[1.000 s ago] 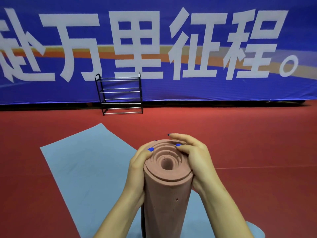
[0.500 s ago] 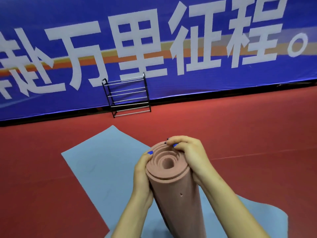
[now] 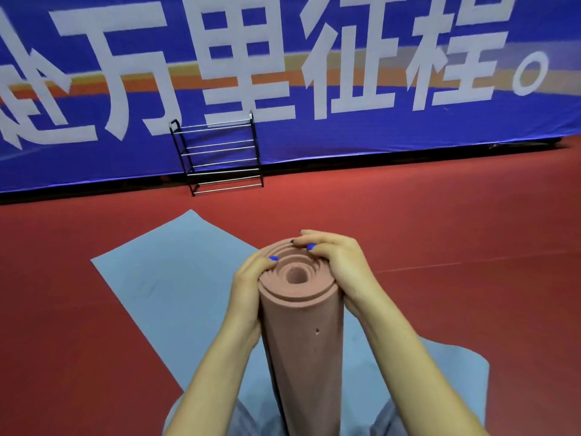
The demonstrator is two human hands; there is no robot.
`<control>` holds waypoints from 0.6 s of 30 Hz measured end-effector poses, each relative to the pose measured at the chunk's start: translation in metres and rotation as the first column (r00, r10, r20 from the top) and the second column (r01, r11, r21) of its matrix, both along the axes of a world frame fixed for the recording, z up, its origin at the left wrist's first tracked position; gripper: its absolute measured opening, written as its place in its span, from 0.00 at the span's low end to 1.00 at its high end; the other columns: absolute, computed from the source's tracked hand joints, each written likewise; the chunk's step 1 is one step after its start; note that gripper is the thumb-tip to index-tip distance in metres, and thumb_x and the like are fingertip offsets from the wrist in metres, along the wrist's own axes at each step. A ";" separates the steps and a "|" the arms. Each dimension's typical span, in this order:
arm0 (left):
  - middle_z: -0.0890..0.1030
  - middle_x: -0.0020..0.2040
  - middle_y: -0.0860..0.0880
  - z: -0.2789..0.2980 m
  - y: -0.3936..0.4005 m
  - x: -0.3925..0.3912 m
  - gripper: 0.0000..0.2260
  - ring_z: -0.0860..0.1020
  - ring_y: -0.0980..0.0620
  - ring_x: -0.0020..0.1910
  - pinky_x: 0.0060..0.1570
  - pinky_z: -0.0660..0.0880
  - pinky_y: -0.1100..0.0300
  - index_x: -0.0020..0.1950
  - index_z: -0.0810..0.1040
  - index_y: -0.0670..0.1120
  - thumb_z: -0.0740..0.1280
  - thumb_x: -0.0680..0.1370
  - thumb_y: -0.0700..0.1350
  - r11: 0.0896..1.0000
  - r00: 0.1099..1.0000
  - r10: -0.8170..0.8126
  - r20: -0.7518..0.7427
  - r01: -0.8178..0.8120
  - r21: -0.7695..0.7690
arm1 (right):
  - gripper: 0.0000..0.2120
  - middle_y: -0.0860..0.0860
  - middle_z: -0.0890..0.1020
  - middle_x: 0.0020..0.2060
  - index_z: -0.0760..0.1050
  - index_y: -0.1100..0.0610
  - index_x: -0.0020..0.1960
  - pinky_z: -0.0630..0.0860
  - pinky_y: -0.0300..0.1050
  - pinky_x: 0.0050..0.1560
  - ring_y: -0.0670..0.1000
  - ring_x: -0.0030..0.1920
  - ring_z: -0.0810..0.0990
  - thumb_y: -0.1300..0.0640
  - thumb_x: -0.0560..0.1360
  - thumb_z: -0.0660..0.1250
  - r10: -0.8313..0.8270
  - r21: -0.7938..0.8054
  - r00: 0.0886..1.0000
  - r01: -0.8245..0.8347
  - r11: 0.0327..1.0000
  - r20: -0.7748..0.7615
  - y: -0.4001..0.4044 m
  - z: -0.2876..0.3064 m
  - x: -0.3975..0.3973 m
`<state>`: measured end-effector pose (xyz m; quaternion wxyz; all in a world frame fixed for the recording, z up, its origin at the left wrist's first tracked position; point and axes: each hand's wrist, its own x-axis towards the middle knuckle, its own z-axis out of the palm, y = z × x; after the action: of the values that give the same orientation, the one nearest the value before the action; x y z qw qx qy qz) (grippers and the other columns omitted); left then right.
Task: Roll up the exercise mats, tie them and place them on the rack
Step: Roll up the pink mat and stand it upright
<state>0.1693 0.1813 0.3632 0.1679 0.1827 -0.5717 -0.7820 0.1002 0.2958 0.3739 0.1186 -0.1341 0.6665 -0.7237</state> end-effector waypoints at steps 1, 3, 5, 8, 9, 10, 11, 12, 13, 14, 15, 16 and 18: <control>0.84 0.50 0.42 0.003 0.001 0.000 0.14 0.81 0.45 0.48 0.46 0.75 0.56 0.52 0.83 0.42 0.60 0.74 0.36 1.000 1.000 0.012 0.005 -0.012 0.011 | 0.17 0.46 0.82 0.44 0.82 0.61 0.44 0.76 0.34 0.48 0.48 0.48 0.80 0.75 0.72 0.58 -0.007 -0.015 1.000 0.008 1.000 0.023 -0.002 0.005 0.001; 0.85 0.49 0.42 0.010 0.006 0.004 0.13 0.82 0.46 0.47 0.45 0.76 0.55 0.49 0.84 0.43 0.61 0.74 0.37 1.000 0.998 0.009 -0.060 -0.007 0.023 | 0.17 0.44 0.83 0.38 0.82 0.60 0.43 0.77 0.33 0.44 0.46 0.43 0.81 0.75 0.72 0.57 0.023 -0.038 1.000 -0.023 0.999 -0.005 -0.003 0.019 0.009; 0.85 0.48 0.43 0.029 0.008 0.016 0.10 0.82 0.47 0.46 0.45 0.77 0.56 0.46 0.85 0.44 0.64 0.72 0.40 0.999 0.986 -0.036 -0.163 0.039 0.012 | 0.18 0.45 0.84 0.37 0.82 0.59 0.42 0.77 0.31 0.42 0.42 0.40 0.81 0.75 0.72 0.58 0.045 -0.064 0.995 -0.051 0.997 -0.089 0.004 0.039 0.021; 0.84 0.52 0.44 0.059 0.001 0.032 0.11 0.83 0.48 0.51 0.51 0.79 0.58 0.51 0.84 0.45 0.68 0.70 0.42 0.983 0.933 -0.170 -0.316 0.140 -0.115 | 0.15 0.49 0.85 0.41 0.83 0.56 0.45 0.77 0.35 0.47 0.45 0.44 0.82 0.71 0.73 0.61 0.054 -0.148 0.976 -0.087 0.985 -0.213 0.021 0.070 0.032; 0.84 0.53 0.46 0.057 -0.003 0.031 0.14 0.82 0.50 0.52 0.52 0.79 0.59 0.54 0.82 0.44 0.67 0.70 0.43 0.979 0.933 -0.176 -0.314 0.134 -0.151 | 0.15 0.49 0.85 0.43 0.82 0.55 0.46 0.77 0.37 0.49 0.45 0.46 0.82 0.70 0.74 0.62 0.048 -0.135 0.971 -0.081 0.988 -0.233 0.023 0.068 0.030; 0.84 0.54 0.47 0.048 -0.006 0.027 0.16 0.82 0.51 0.52 0.52 0.79 0.60 0.57 0.81 0.45 0.66 0.70 0.43 0.978 0.945 -0.163 -0.283 0.116 -0.176 | 0.15 0.49 0.84 0.44 0.82 0.54 0.47 0.77 0.36 0.50 0.44 0.46 0.82 0.71 0.74 0.62 0.036 -0.077 0.966 -0.058 0.995 -0.256 0.022 0.061 0.027; 0.84 0.54 0.48 0.032 -0.008 0.022 0.17 0.82 0.52 0.53 0.52 0.78 0.60 0.58 0.80 0.46 0.67 0.69 0.43 0.978 0.964 -0.131 -0.230 0.089 -0.186 | 0.16 0.48 0.84 0.44 0.82 0.54 0.48 0.76 0.36 0.52 0.44 0.47 0.82 0.72 0.73 0.62 0.026 0.007 0.968 -0.025 1.000 -0.251 0.017 0.048 0.022; 0.83 0.56 0.47 0.015 -0.007 0.015 0.18 0.82 0.52 0.53 0.53 0.78 0.60 0.58 0.80 0.46 0.67 0.68 0.43 0.981 0.980 -0.108 -0.165 0.079 -0.177 | 0.17 0.49 0.84 0.44 0.82 0.55 0.49 0.76 0.36 0.53 0.45 0.48 0.82 0.73 0.73 0.61 0.029 0.089 0.978 -0.011 0.996 -0.208 0.012 0.031 0.017; 0.83 0.56 0.46 0.000 -0.005 0.007 0.16 0.81 0.51 0.54 0.53 0.77 0.59 0.56 0.82 0.47 0.68 0.69 0.42 0.986 0.989 -0.098 -0.113 0.081 -0.148 | 0.17 0.51 0.84 0.45 0.82 0.57 0.50 0.76 0.39 0.54 0.47 0.49 0.82 0.73 0.74 0.60 0.032 0.138 0.991 -0.014 0.990 -0.131 0.007 0.017 0.010; 0.83 0.55 0.45 -0.012 -0.005 0.000 0.12 0.81 0.50 0.53 0.52 0.77 0.59 0.53 0.84 0.46 0.66 0.71 0.41 0.991 0.994 -0.080 -0.080 0.071 -0.117 | 0.16 0.54 0.84 0.47 0.81 0.59 0.52 0.76 0.43 0.55 0.50 0.50 0.81 0.73 0.74 0.59 0.029 0.133 0.998 -0.022 0.991 -0.048 0.004 0.006 0.005; 0.84 0.52 0.46 -0.016 -0.006 -0.009 0.11 0.82 0.49 0.52 0.49 0.77 0.59 0.49 0.85 0.46 0.64 0.73 0.39 0.995 0.997 -0.044 -0.059 0.038 -0.096 | 0.16 0.56 0.83 0.48 0.81 0.61 0.53 0.76 0.45 0.55 0.51 0.49 0.81 0.73 0.74 0.59 0.016 0.115 1.000 -0.017 0.993 0.007 0.000 0.003 -0.003; 0.85 0.49 0.46 -0.016 -0.008 -0.018 0.12 0.82 0.49 0.48 0.45 0.77 0.60 0.48 0.85 0.46 0.62 0.75 0.37 0.997 1.000 0.004 -0.026 -0.006 -0.082 | 0.15 0.58 0.83 0.50 0.81 0.61 0.53 0.76 0.47 0.55 0.53 0.49 0.81 0.72 0.75 0.58 0.005 0.110 0.999 -0.009 0.994 0.038 -0.004 0.004 -0.009; 0.85 0.44 0.47 -0.007 -0.011 -0.026 0.11 0.82 0.51 0.42 0.37 0.76 0.62 0.47 0.84 0.44 0.62 0.76 0.37 0.999 0.999 0.042 0.012 -0.042 -0.024 | 0.15 0.60 0.83 0.51 0.81 0.60 0.51 0.76 0.49 0.56 0.54 0.49 0.81 0.71 0.75 0.58 -0.012 0.106 0.998 0.005 0.994 0.060 -0.010 0.011 -0.015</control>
<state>0.1434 0.1704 0.3565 0.1828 0.1975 -0.5782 -0.7702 0.0856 0.2856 0.3846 0.1425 -0.1028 0.7006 -0.6916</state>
